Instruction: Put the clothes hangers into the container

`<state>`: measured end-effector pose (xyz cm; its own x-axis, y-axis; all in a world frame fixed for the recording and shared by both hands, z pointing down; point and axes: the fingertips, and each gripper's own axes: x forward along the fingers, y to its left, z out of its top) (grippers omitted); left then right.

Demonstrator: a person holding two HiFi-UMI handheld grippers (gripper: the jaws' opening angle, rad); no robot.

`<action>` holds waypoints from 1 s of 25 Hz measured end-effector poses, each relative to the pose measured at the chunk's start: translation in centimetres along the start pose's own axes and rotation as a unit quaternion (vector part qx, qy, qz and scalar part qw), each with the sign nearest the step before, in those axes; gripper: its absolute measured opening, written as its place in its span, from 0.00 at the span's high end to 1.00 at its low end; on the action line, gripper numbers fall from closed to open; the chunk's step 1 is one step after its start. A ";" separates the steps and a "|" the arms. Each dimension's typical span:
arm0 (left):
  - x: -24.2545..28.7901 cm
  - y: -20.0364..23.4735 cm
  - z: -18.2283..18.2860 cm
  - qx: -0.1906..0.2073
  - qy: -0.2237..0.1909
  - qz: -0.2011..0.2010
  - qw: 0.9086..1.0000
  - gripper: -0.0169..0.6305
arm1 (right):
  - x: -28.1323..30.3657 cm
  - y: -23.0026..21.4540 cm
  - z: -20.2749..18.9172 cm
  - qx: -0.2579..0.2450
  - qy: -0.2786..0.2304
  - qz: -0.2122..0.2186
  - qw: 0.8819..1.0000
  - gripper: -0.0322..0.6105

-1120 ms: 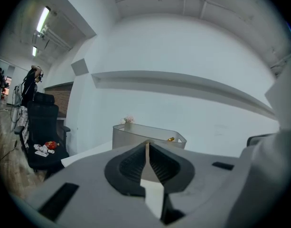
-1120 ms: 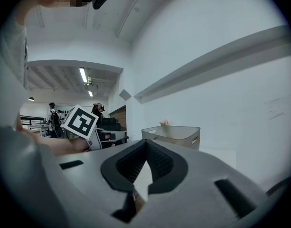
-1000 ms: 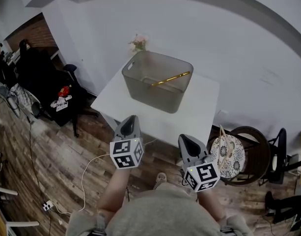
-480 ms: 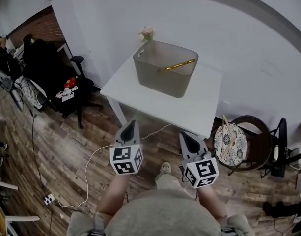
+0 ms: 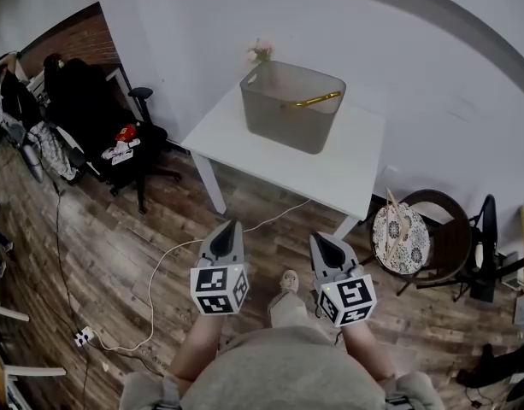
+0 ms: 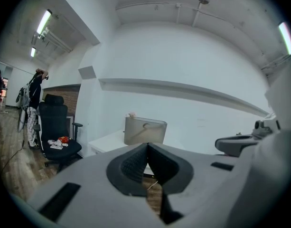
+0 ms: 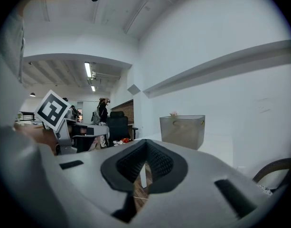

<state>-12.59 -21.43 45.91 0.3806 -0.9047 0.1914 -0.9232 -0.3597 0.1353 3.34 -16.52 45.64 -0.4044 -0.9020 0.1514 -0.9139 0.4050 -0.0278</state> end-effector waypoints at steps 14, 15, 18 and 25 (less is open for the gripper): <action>-4.0 -0.7 -2.0 -0.010 0.008 -0.001 1.000 0.96 | -2.5 1.1 -0.8 0.015 0.000 -0.001 1.000 0.95; -4.1 -0.7 -2.0 -0.009 0.007 -0.001 1.000 0.96 | -2.6 1.1 -0.7 0.018 -0.001 -0.002 1.000 0.95; -4.1 -1.0 -1.8 -0.009 0.006 0.000 1.000 0.96 | -2.6 0.8 -0.7 0.019 -0.001 -0.006 1.000 0.95; -4.5 -1.2 -1.8 -0.010 0.006 -0.002 1.000 0.96 | -3.0 1.2 -0.8 0.014 0.000 -0.006 1.000 0.95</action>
<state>-13.09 -16.51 46.69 0.3850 -0.9003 0.2031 -0.9205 -0.3587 0.1549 3.51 -13.20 45.90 -0.3925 -0.9070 0.1526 -0.9197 0.3889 -0.0540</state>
